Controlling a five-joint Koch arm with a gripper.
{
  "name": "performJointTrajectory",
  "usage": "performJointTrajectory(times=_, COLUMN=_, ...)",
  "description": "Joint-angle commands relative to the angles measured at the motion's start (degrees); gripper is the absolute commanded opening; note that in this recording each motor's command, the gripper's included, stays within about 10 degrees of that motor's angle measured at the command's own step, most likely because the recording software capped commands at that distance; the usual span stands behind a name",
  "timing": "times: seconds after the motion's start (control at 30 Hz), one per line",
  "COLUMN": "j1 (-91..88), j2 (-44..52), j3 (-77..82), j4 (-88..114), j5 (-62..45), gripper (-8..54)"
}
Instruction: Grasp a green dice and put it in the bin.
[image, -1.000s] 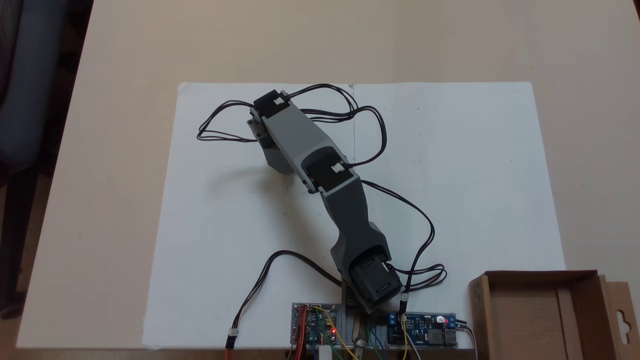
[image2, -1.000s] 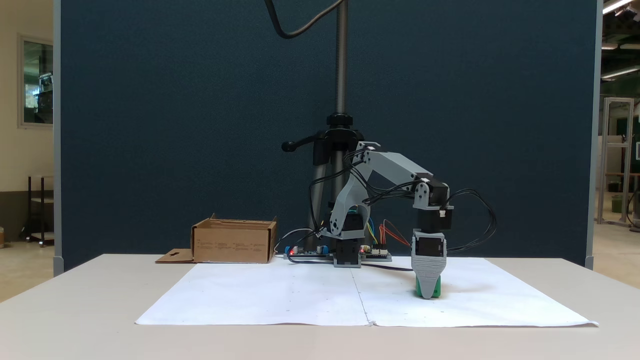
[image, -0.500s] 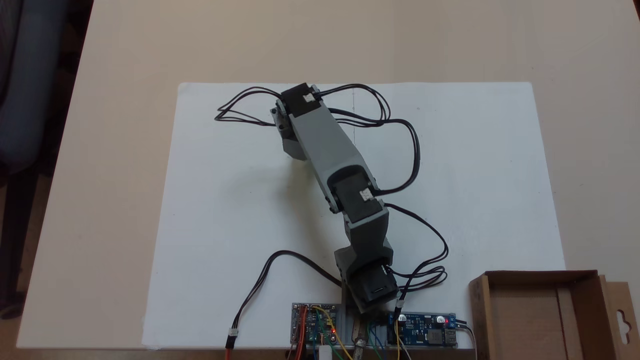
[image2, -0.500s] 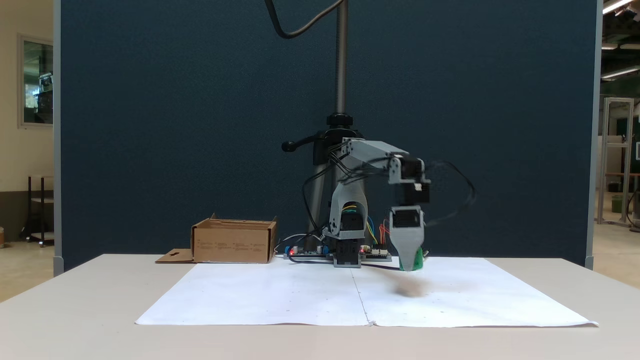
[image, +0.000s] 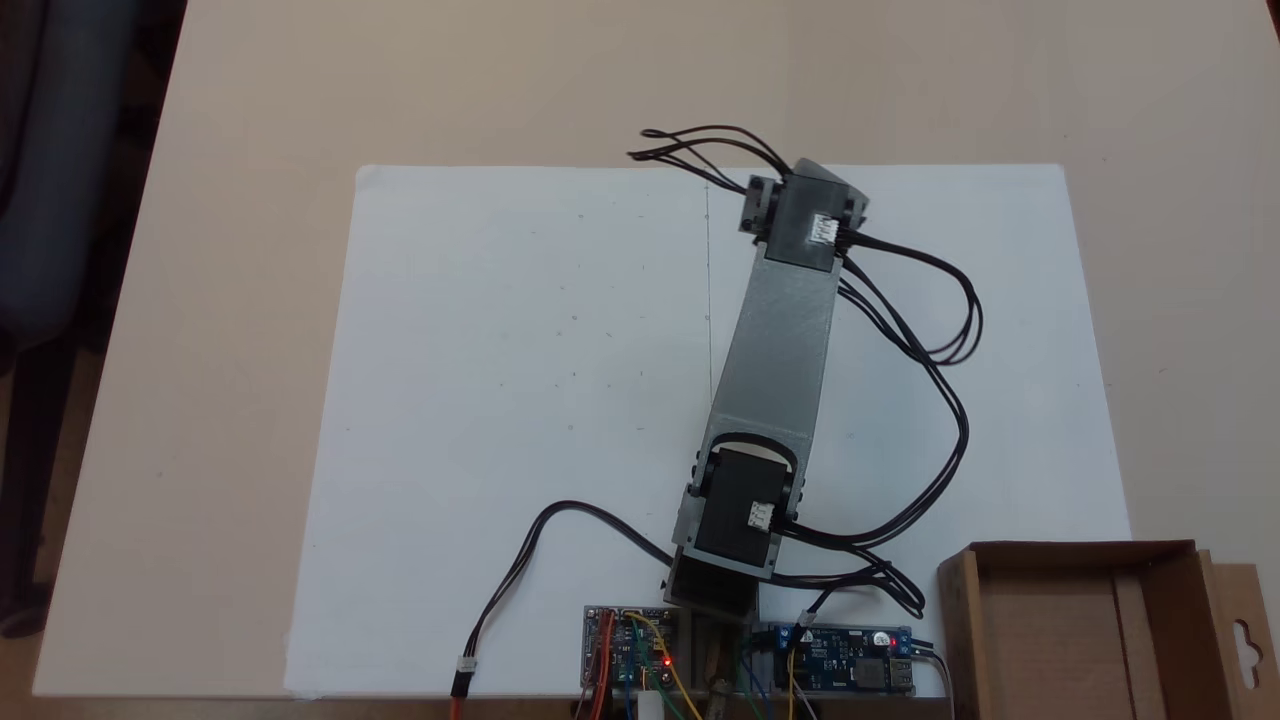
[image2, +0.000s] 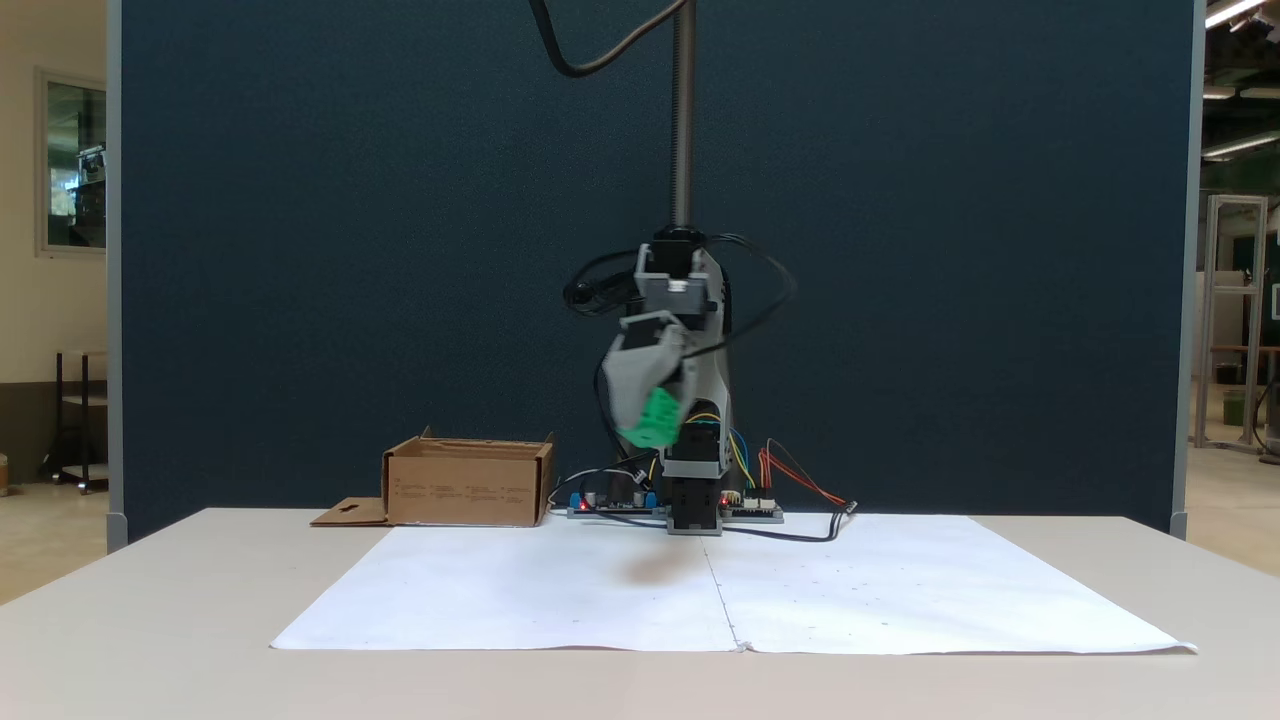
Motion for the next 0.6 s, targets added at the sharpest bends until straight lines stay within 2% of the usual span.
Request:
performJointTrajectory(times=0.0, j1=6.59, j2=2.46, j3=-3.87, j4=0.09, j5=-8.00, gripper=11.8)
performJointTrajectory(times=0.07, j1=12.39, j2=2.46, j3=-4.04, j4=0.18, j5=-11.51, gripper=11.8)
performJointTrajectory(times=0.13, j1=29.16, j2=2.46, j3=-6.06, j4=0.35, j5=-19.86, gripper=11.8)
performJointTrajectory(times=0.17, j1=30.83, j2=3.08, j3=-7.38, j4=0.35, j5=-22.30, gripper=11.8)
performJointTrajectory(times=0.4, j1=55.00, j2=4.57, j3=-8.26, j4=0.62, j5=-29.18, gripper=11.8)
performJointTrajectory(times=0.57, j1=74.78, j2=4.57, j3=-8.26, j4=1.23, j5=-30.23, gripper=11.8)
